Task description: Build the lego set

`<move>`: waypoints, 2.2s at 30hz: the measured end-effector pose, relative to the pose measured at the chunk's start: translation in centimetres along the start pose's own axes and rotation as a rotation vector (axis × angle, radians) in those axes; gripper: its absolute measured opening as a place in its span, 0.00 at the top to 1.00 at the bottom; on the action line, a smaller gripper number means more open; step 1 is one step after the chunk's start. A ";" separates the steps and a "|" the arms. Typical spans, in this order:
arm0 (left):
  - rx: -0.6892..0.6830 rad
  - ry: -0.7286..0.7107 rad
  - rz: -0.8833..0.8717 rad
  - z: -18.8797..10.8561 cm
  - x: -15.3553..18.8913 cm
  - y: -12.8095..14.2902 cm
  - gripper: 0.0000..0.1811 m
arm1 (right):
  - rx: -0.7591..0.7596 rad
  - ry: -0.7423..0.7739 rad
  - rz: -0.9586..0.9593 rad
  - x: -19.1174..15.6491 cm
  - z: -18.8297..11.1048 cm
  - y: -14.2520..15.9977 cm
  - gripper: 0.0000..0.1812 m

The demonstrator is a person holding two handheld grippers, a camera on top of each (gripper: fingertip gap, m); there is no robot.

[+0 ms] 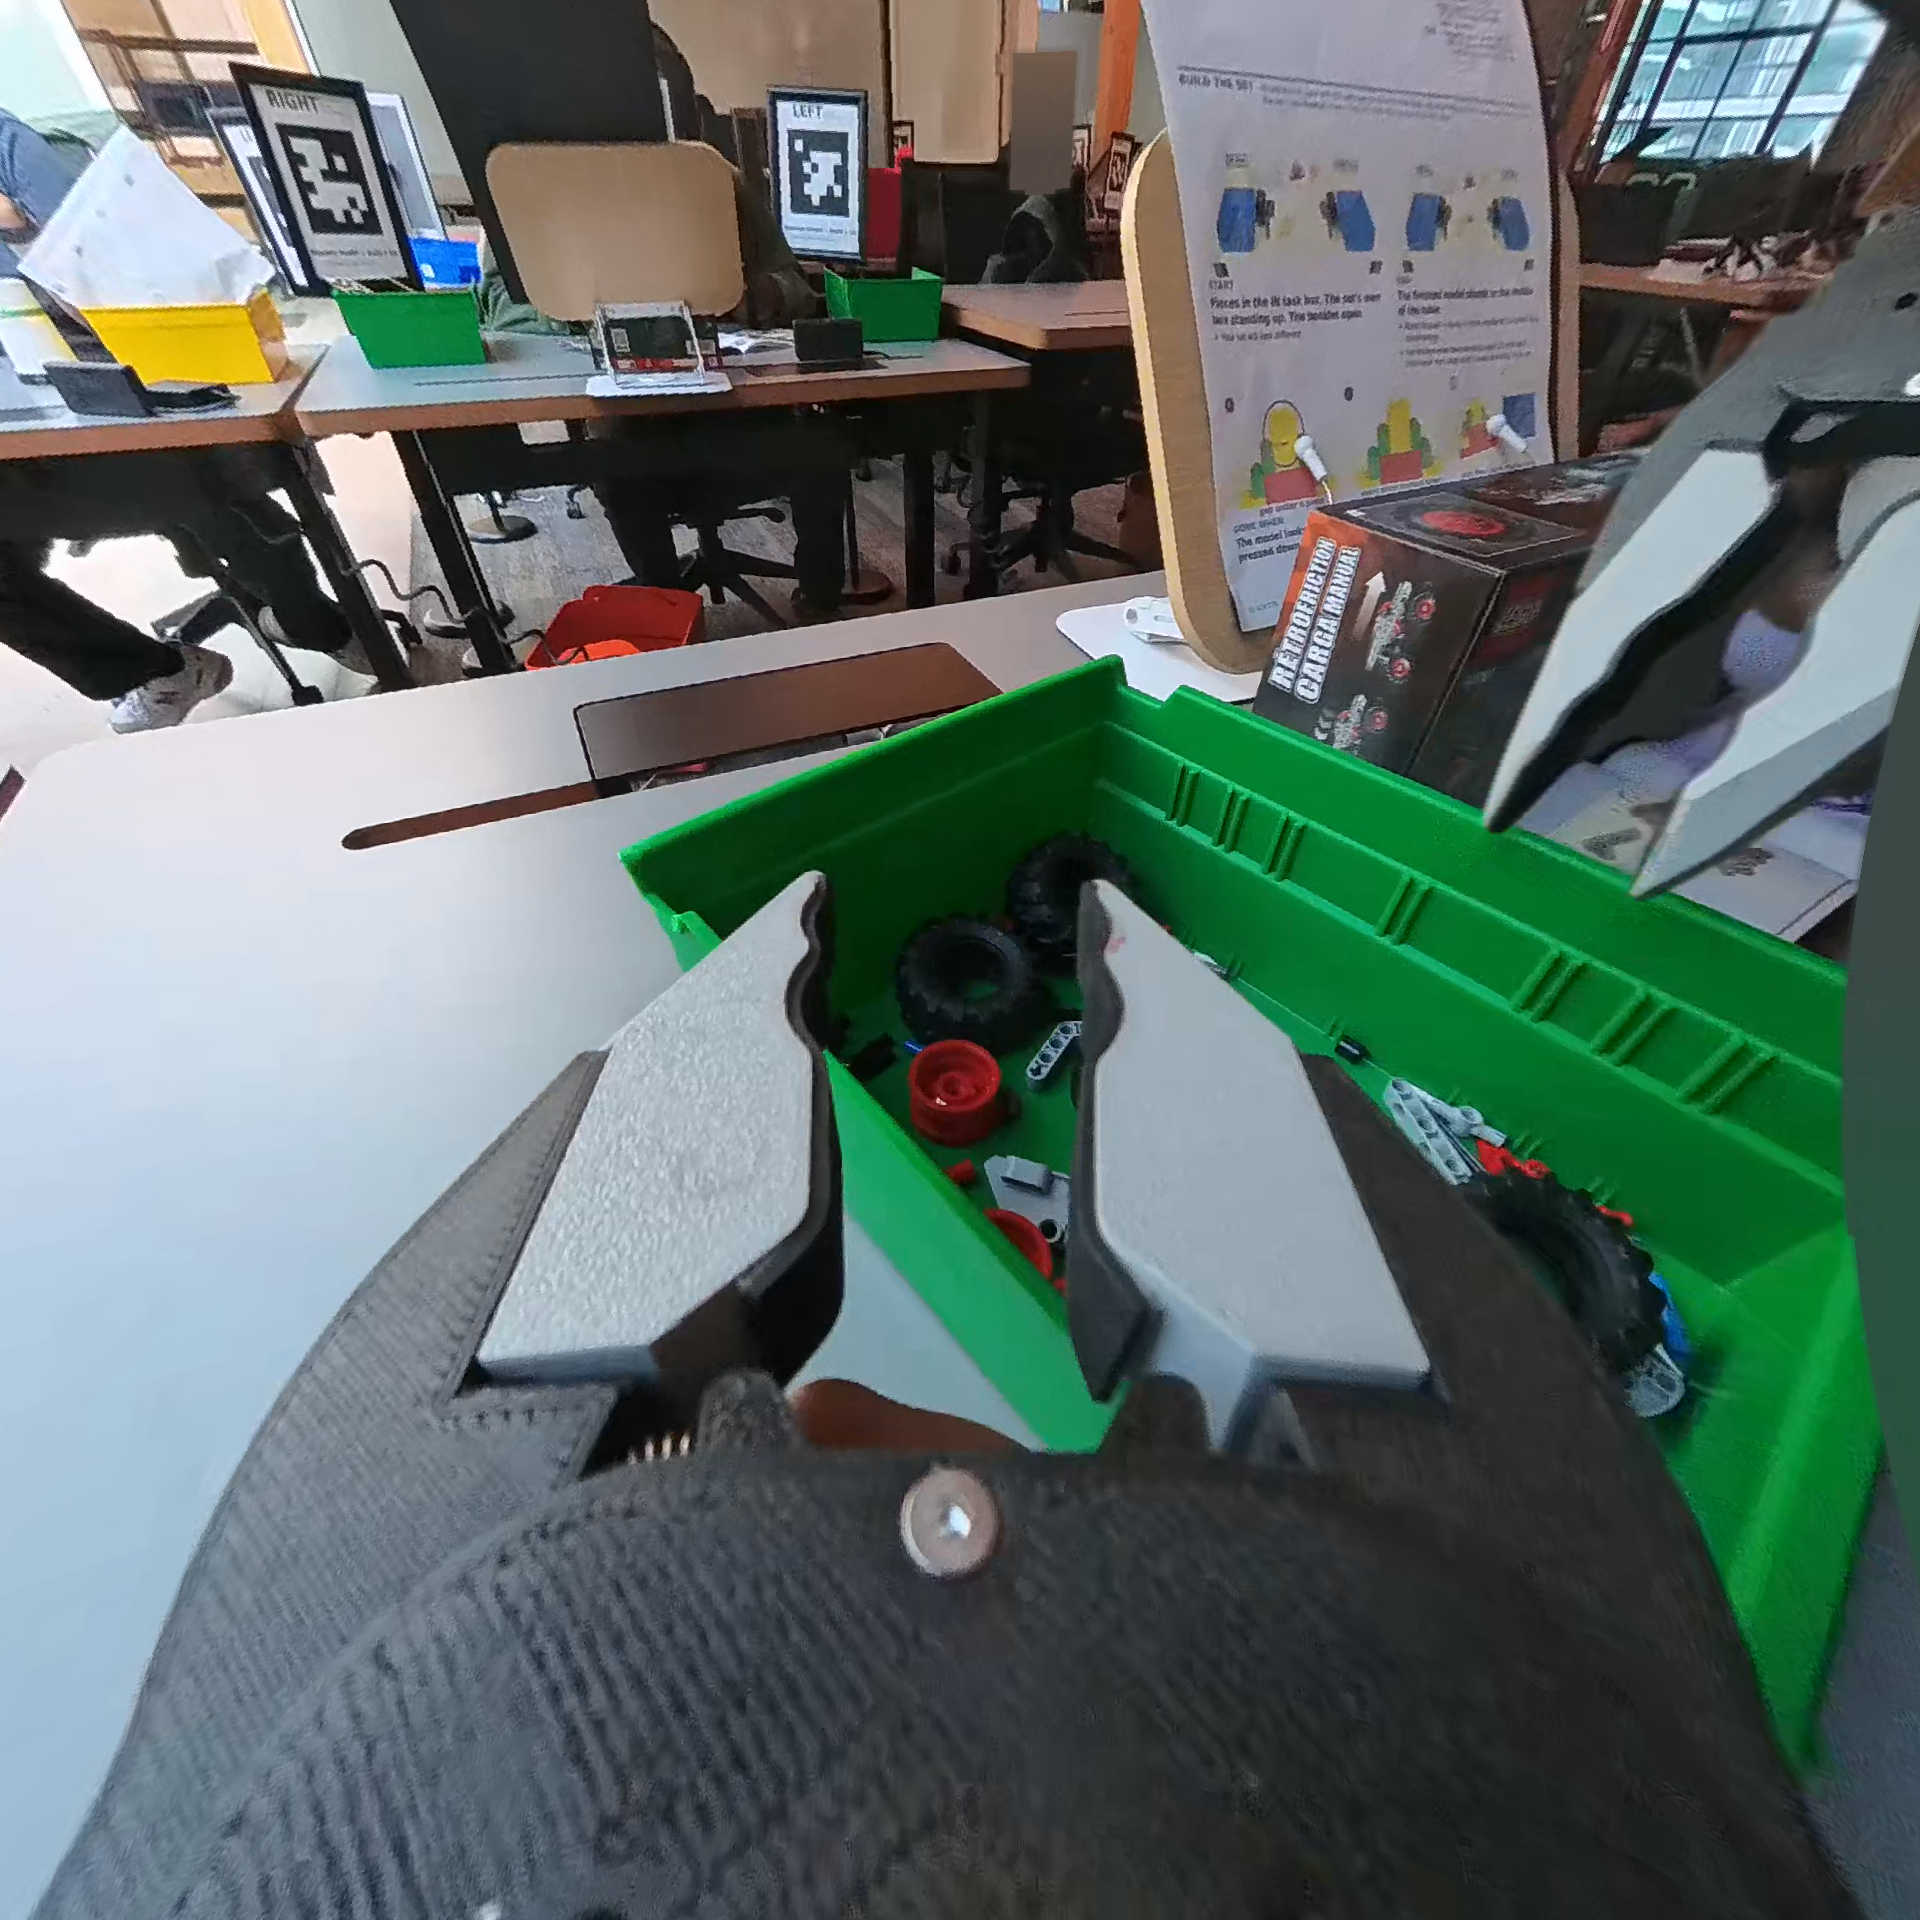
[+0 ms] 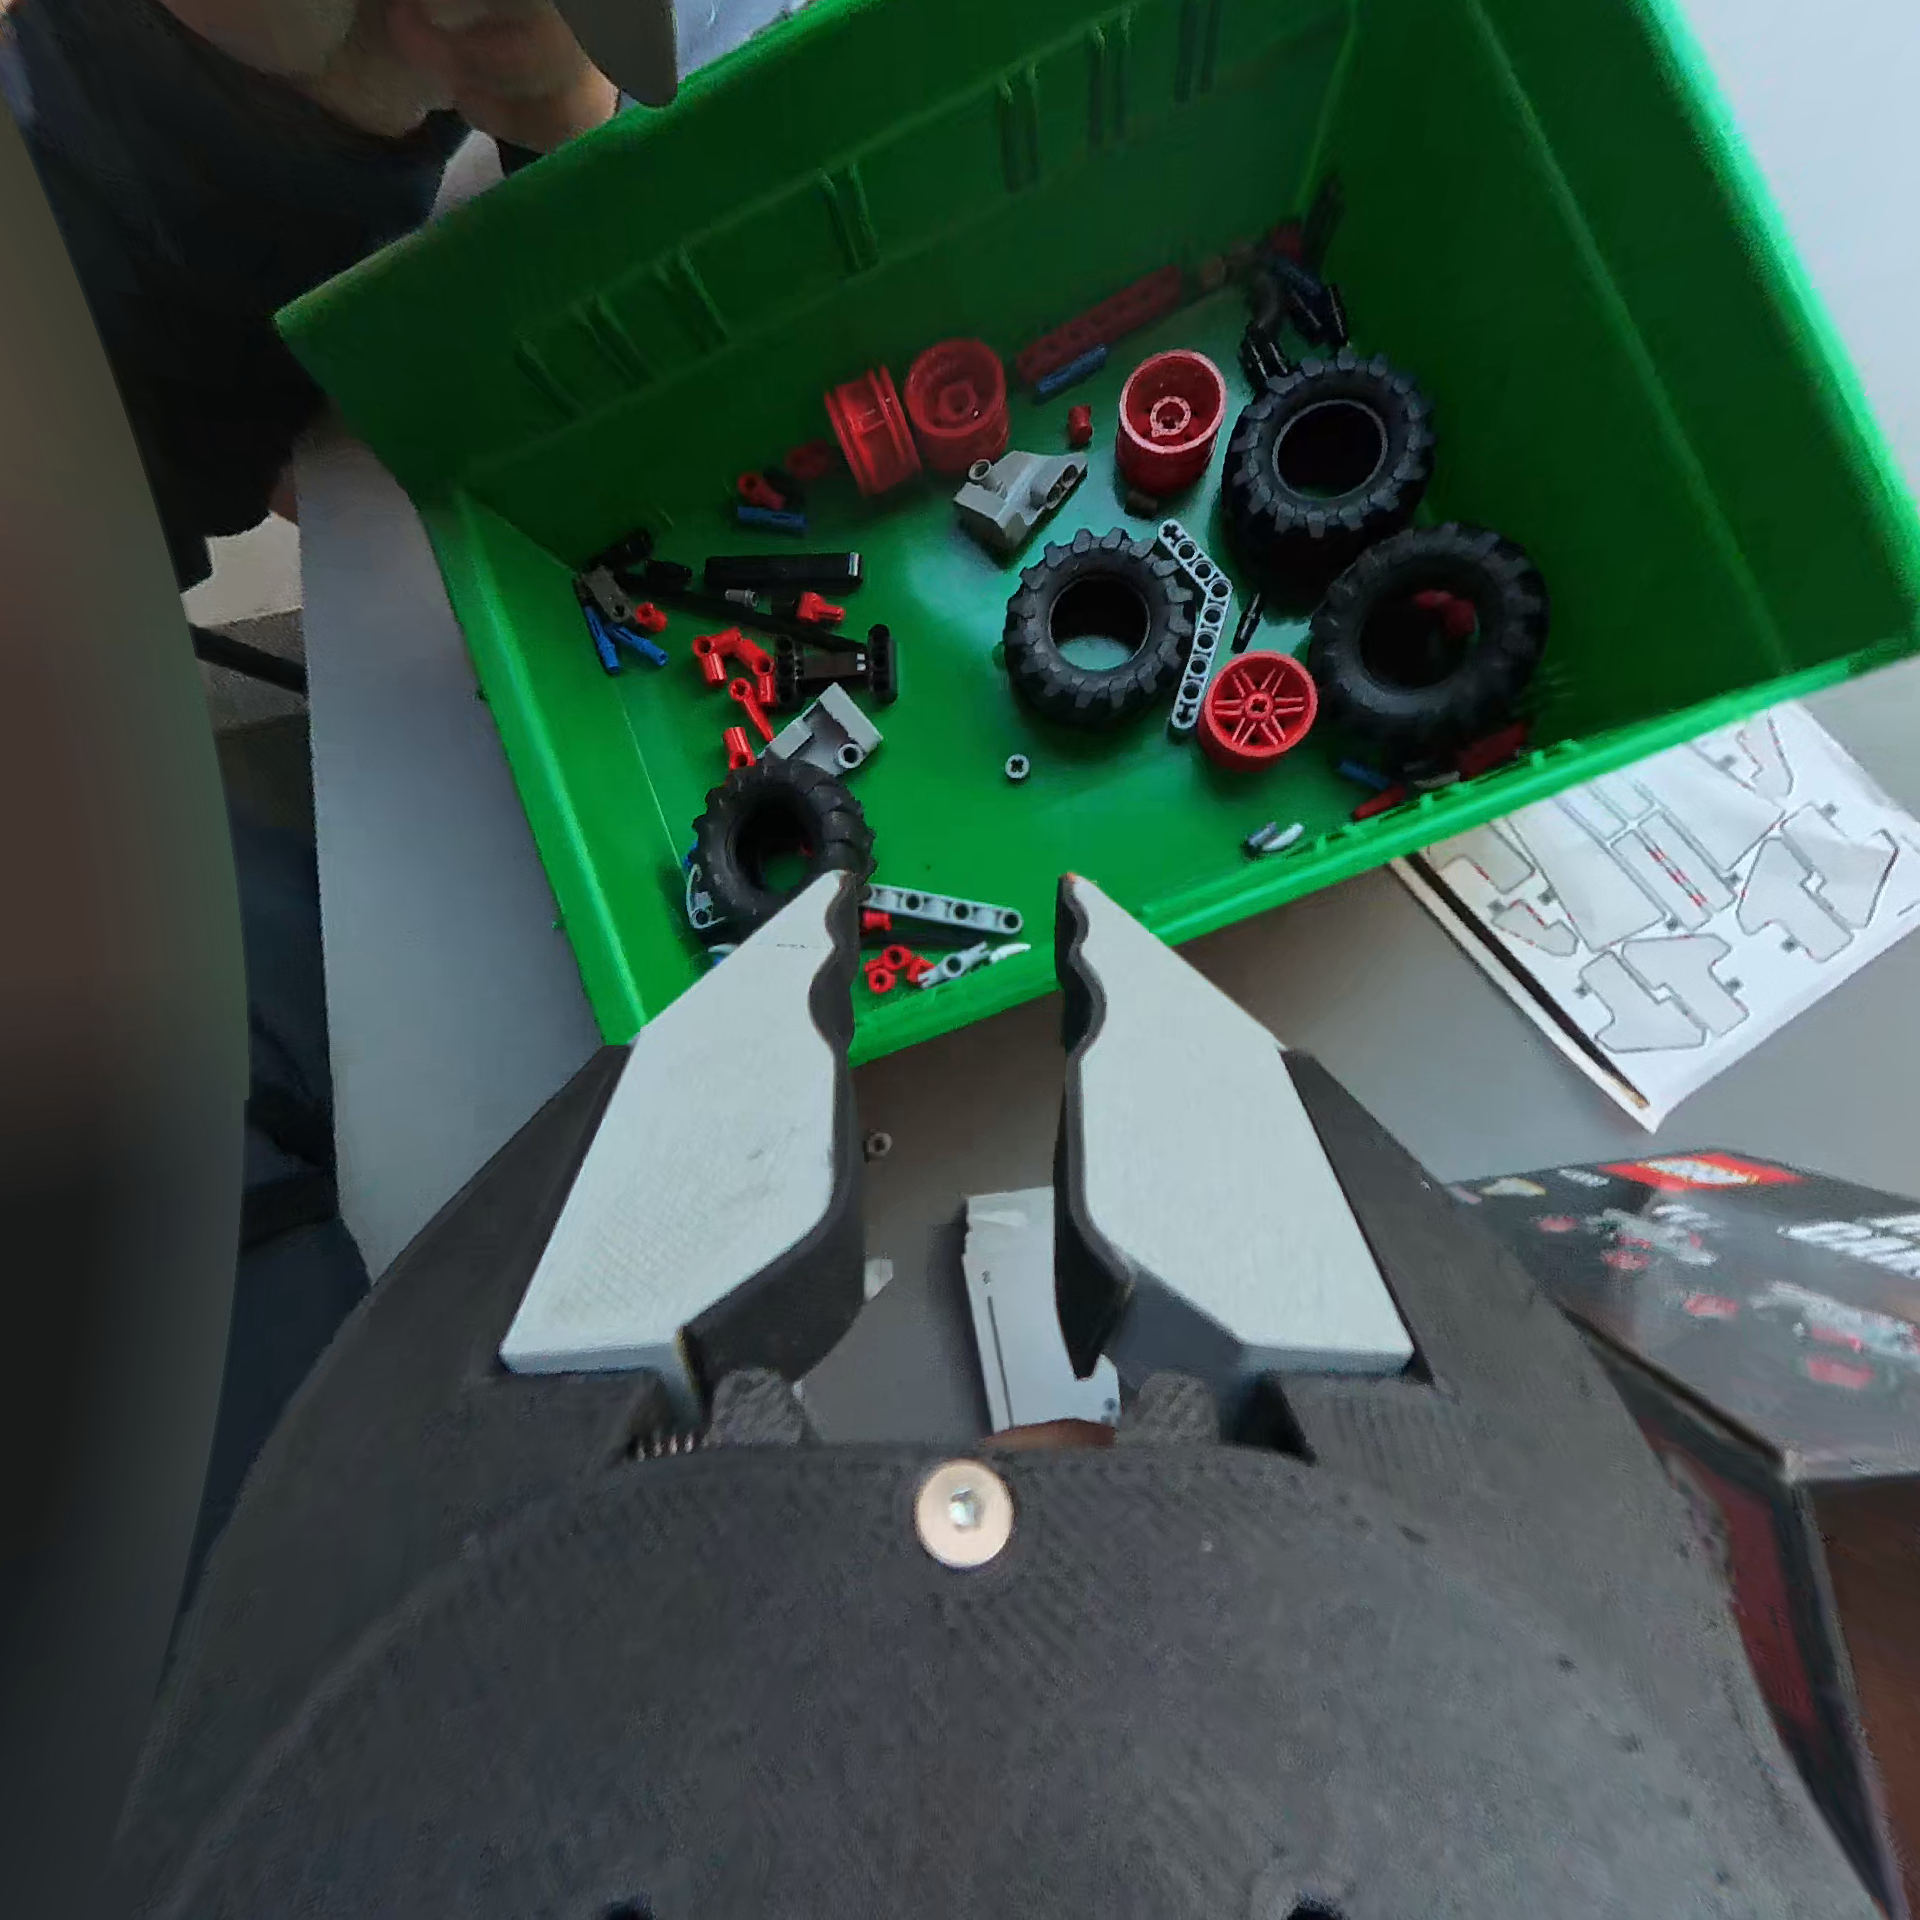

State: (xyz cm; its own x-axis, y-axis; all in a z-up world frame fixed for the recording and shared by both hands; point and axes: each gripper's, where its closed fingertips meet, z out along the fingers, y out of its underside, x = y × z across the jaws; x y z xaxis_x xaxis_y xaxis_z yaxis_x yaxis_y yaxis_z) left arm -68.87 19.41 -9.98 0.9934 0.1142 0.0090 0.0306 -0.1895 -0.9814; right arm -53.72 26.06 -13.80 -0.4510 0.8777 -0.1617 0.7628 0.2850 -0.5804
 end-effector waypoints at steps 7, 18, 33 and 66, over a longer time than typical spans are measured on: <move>-0.005 0.002 0.004 0.2 0.1 0.2 0.76 | 0.104 -0.014 0.032 -1.8 -3.4 2.0 0.81; -0.058 -0.005 0.031 1.2 0.2 1.6 0.75 | -0.316 -0.208 -0.191 -5.1 3.5 0.7 0.91; 0.003 0.128 0.151 -0.4 3.2 -0.2 0.92 | -0.130 -0.494 -0.273 -15.5 -2.5 6.3 0.89; -0.775 0.250 0.861 12.8 4.7 5.3 0.65 | 0.307 -0.384 -0.074 -13.0 -1.5 10.7 0.87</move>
State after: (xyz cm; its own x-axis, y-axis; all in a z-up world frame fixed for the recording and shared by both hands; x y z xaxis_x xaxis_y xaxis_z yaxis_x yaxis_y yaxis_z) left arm -65.43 31.44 -17.64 0.7113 -0.5172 -0.4760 -0.6852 -0.6613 -0.3053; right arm -38.98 18.25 -16.74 -0.6808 0.6380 -0.3598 0.5768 0.1642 -0.8002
